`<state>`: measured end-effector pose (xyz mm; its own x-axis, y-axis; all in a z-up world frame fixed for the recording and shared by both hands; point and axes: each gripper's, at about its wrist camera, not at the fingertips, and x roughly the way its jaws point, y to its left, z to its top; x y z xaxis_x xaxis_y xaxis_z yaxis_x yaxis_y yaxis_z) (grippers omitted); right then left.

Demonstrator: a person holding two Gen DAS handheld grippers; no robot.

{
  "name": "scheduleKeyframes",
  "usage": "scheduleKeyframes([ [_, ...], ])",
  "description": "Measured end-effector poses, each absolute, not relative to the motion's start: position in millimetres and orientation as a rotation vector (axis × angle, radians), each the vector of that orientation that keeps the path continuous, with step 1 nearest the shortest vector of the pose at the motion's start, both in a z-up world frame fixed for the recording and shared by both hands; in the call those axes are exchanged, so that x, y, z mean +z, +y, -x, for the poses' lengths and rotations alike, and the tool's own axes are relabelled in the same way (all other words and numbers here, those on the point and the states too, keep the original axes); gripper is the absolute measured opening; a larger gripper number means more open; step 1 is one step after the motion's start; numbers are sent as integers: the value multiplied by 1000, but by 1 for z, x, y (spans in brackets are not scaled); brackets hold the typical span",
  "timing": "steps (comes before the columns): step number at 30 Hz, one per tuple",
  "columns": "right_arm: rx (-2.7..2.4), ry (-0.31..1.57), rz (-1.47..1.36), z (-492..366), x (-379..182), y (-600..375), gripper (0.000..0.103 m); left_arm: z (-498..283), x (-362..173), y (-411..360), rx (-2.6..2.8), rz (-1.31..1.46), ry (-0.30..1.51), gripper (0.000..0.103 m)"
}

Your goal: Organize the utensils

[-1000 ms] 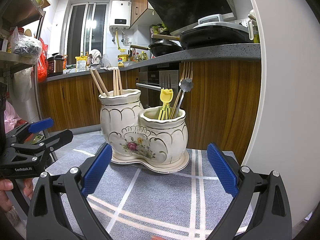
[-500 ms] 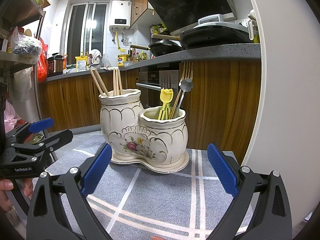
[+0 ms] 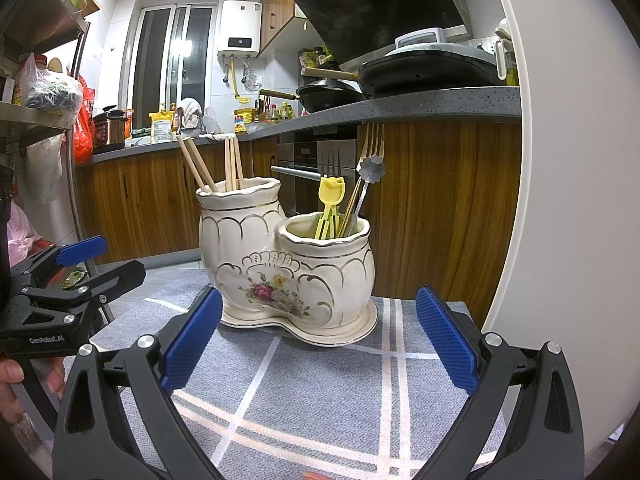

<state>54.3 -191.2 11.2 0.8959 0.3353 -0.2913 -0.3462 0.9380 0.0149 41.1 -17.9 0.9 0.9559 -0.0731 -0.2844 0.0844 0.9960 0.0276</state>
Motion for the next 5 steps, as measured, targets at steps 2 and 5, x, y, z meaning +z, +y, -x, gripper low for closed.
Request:
scheduleKeyframes([
  [2, 353, 296, 38, -54, 11, -191, 97, -42, 1, -20, -86, -42, 290, 98],
  [5, 353, 296, 38, -54, 11, -191, 97, -42, 1, -20, -87, -39, 291, 98],
])
